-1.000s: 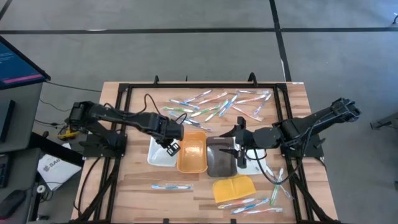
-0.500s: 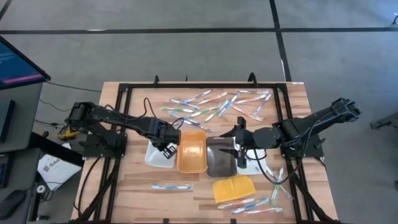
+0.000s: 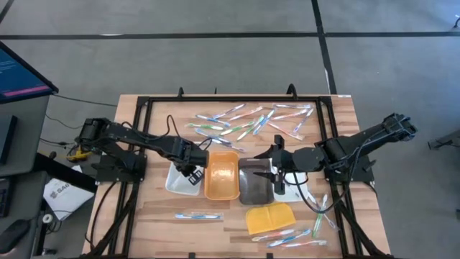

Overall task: Pick & Place Toothbrushes
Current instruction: Put the orange toothbrush into the left white bin, then adjust the left white bin

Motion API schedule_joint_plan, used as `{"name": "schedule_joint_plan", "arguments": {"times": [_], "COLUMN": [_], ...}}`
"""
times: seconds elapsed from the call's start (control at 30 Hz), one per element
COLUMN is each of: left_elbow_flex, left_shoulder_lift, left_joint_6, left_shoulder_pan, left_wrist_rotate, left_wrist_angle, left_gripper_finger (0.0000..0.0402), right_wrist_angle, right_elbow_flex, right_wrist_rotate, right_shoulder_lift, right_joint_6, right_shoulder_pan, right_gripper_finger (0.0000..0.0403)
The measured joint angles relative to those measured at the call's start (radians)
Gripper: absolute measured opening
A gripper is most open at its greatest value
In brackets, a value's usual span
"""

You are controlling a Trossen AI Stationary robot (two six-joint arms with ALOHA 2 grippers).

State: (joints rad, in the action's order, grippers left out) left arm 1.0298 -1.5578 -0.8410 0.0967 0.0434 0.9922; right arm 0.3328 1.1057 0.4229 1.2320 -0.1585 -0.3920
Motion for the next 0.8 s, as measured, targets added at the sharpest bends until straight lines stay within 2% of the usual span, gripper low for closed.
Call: {"name": "schedule_joint_plan", "arguments": {"times": [0.33,0.43,0.63,0.8], "left_elbow_flex": [0.000,0.001,0.003,0.004], "left_shoulder_lift": [0.000,0.021,0.165,0.334], "left_joint_6": [0.024,0.045,0.039,-0.057], "left_shoulder_pan": [0.000,0.000,-0.001,-0.001], "left_wrist_rotate": [0.007,-0.025,-0.041,-0.008], "left_wrist_angle": [-0.023,-0.023,-0.020,0.032], "left_gripper_finger": [0.0069,0.0073,0.0059,0.0019], "right_wrist_angle": [0.002,0.003,0.003,0.003], "right_elbow_flex": [0.000,0.000,0.000,0.000], "right_wrist_rotate": [0.000,0.000,0.000,0.000], "right_shoulder_lift": [0.000,0.000,0.000,0.000], "right_joint_6": [0.000,0.000,0.000,0.000], "right_shoulder_pan": [0.000,0.000,0.000,0.000], "right_gripper_finger": [0.0240,0.0240,0.0240,0.0240]}}
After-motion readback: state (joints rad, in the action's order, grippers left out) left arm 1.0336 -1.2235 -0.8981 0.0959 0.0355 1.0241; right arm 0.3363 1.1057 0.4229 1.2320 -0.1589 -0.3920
